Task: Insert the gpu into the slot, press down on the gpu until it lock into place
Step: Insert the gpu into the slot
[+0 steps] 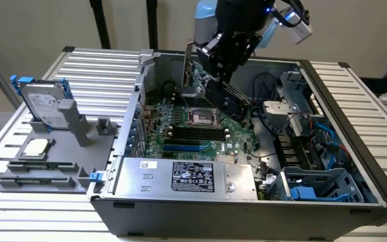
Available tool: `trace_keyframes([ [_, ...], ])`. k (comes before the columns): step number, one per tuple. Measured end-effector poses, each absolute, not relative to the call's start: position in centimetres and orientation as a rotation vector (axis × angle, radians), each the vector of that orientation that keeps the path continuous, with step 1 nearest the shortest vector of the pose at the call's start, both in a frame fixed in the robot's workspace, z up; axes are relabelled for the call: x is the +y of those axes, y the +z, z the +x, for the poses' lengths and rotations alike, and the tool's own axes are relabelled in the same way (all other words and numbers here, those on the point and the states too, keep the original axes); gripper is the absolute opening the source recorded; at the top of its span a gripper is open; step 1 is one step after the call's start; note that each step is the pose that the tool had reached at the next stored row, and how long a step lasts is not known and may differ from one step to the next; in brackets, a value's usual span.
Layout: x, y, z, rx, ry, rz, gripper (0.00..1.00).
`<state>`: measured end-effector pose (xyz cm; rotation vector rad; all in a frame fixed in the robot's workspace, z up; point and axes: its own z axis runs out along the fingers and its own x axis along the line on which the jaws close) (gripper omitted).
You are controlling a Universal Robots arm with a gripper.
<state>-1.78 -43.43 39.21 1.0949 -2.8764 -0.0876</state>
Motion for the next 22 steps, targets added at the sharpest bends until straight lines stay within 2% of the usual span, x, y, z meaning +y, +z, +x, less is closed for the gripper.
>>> trace_keyframes([
  [22, -43.4, 36.6, -1.8, -2.601, -0.063, 1.643, 0.26],
])
